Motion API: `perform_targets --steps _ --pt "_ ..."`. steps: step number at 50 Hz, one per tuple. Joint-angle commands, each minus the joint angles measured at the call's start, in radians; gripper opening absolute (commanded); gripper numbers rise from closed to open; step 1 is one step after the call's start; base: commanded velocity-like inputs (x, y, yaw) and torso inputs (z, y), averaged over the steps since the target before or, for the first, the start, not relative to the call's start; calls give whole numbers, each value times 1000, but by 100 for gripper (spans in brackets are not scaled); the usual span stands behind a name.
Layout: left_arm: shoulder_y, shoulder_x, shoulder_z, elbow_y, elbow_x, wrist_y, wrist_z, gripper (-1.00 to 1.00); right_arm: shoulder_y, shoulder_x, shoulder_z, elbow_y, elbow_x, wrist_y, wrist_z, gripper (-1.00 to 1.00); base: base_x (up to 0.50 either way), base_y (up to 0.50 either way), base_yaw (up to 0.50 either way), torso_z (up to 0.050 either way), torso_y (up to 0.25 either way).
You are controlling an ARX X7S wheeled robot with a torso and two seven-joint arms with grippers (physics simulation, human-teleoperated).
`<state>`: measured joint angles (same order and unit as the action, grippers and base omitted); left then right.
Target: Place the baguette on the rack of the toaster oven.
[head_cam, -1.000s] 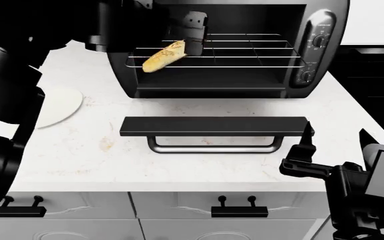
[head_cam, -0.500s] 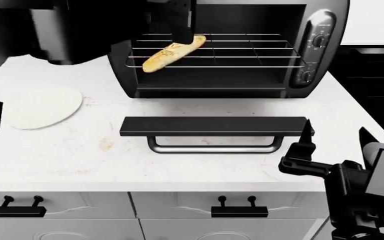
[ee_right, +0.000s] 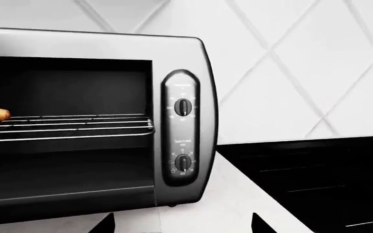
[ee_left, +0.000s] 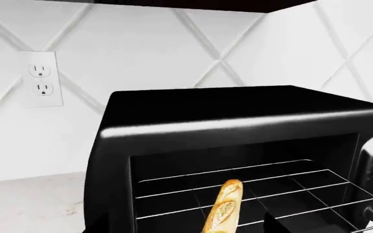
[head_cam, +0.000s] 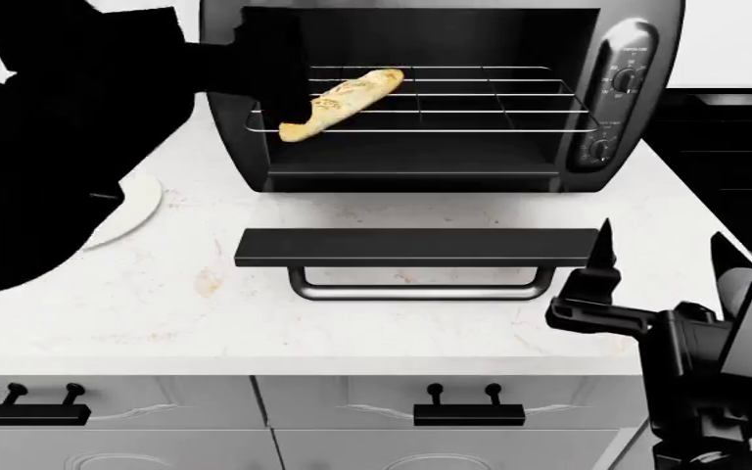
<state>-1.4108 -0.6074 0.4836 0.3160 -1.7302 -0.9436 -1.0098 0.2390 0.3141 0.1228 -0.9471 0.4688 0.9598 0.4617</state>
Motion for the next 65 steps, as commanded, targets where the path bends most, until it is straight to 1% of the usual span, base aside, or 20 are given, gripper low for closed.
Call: perform_targets --steps 1,8,10,13,15,16,18,20,23,24,25,28,34,44,55,56,65 --pt "212 -96 -94 223 49 103 -11 100 41 24 -20 -29 12 30 24 100 0 0 0 0 0" --pt "365 -140 -150 321 146 181 7 100 41 35 -33 -27 12 14 30 100 0 0 0 0 0" --pt "397 -148 -159 354 195 196 7 100 54 37 -31 -32 24 28 36 100 0 0 0 0 0" --pt "428 -154 -166 369 208 210 8 100 63 44 -40 -42 25 31 40 100 0 0 0 0 0" --pt "481 -162 -176 402 258 230 -13 100 66 46 -43 -34 23 19 36 100 0 0 0 0 0" --pt "486 -166 -172 421 291 228 -5 100 69 46 -44 -32 24 19 37 100 0 0 0 0 0" --pt "519 -174 -173 455 304 235 -10 100 81 46 -47 -33 28 24 39 100 0 0 0 0 0" --pt "552 -182 -172 481 371 244 4 100 93 48 -58 -33 29 29 41 100 0 0 0 0 0" --pt "602 -185 -172 490 460 272 40 100 95 52 -71 -25 25 20 44 100 0 0 0 0 0" --pt "642 -182 -175 492 507 300 61 100 100 53 -80 -21 22 15 45 100 0 0 0 0 0" --pt "644 -182 -175 491 510 302 63 100 100 54 -81 -20 23 14 46 100 0 0 0 0 0" --pt "696 -170 -166 498 597 337 83 100 105 59 -107 -7 6 -7 47 100 0 0 0 0 0" --pt "758 -149 -142 487 684 385 133 100 131 63 -129 -4 -6 -12 60 100 0 0 0 0 0" --pt "805 -121 -122 476 744 428 157 100 143 89 -184 -3 -42 -36 70 100 0 0 0 0 0" --pt "799 -122 -138 488 725 440 152 100 183 93 -210 -8 -38 -16 80 100 0 0 0 0 0" --pt "785 -127 -149 507 713 437 139 100 213 96 -213 -31 -30 15 87 100 0 0 0 0 0" --pt "779 -131 -157 511 701 439 132 100 227 102 -215 -34 -12 21 100 100 0 0 0 0 0"
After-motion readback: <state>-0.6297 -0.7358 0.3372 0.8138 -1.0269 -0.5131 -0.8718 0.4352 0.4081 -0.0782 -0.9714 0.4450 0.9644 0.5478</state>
